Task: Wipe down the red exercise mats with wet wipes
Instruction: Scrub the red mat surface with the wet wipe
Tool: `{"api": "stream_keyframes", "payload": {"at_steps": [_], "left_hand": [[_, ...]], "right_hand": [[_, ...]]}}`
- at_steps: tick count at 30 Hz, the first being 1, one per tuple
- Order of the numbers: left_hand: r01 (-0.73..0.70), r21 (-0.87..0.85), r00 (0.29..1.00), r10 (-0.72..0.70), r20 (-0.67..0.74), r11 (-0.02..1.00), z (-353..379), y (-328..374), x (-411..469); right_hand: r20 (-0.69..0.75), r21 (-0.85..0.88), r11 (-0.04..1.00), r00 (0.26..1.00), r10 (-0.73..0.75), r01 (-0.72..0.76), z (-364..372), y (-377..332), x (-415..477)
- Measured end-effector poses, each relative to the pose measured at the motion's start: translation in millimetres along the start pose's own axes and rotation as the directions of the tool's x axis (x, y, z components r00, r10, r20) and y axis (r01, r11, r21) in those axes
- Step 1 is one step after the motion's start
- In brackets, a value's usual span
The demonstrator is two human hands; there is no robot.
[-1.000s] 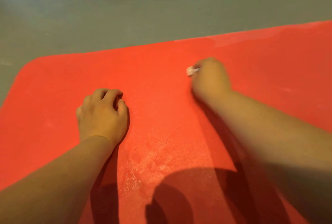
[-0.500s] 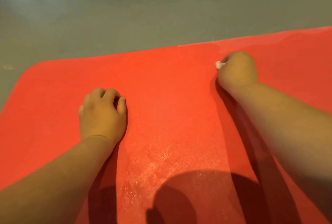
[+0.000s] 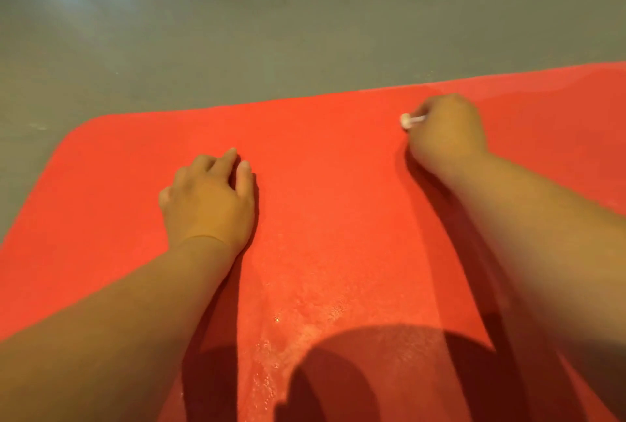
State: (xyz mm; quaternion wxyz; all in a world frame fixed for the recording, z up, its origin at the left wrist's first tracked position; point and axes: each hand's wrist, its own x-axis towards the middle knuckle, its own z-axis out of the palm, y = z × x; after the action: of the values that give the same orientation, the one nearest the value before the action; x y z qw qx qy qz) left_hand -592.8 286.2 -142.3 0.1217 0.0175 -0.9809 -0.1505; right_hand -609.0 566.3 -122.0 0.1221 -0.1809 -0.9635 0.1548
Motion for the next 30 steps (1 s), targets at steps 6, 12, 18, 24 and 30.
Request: {"api": "stream_keyframes", "payload": {"at_steps": [6,12,18,24,30], "left_hand": [[-0.025,0.024,1.000,0.025,0.007,0.999,4,-2,6],[-0.070,-0.043,0.994,0.073,0.080,0.997,10,-4,11],[-0.072,-0.019,0.996,0.073,0.053,0.997,9,-1,13],[-0.144,-0.009,0.988,0.145,0.050,0.989,8,0,13],[-0.226,0.027,0.972,0.223,0.080,0.974,5,5,19]], "right_hand": [[0.024,0.165,0.951,0.963,-0.270,0.262,34,-74,-42],[0.106,0.156,0.826,0.822,-0.559,0.542,27,-64,-33],[0.002,-0.090,0.994,0.998,-0.066,0.066,7,-21,1],[0.108,0.228,0.770,0.770,-0.628,0.596,38,-101,-57],[0.019,-0.202,0.979,1.000,-0.015,0.018,-8,12,23]]}}
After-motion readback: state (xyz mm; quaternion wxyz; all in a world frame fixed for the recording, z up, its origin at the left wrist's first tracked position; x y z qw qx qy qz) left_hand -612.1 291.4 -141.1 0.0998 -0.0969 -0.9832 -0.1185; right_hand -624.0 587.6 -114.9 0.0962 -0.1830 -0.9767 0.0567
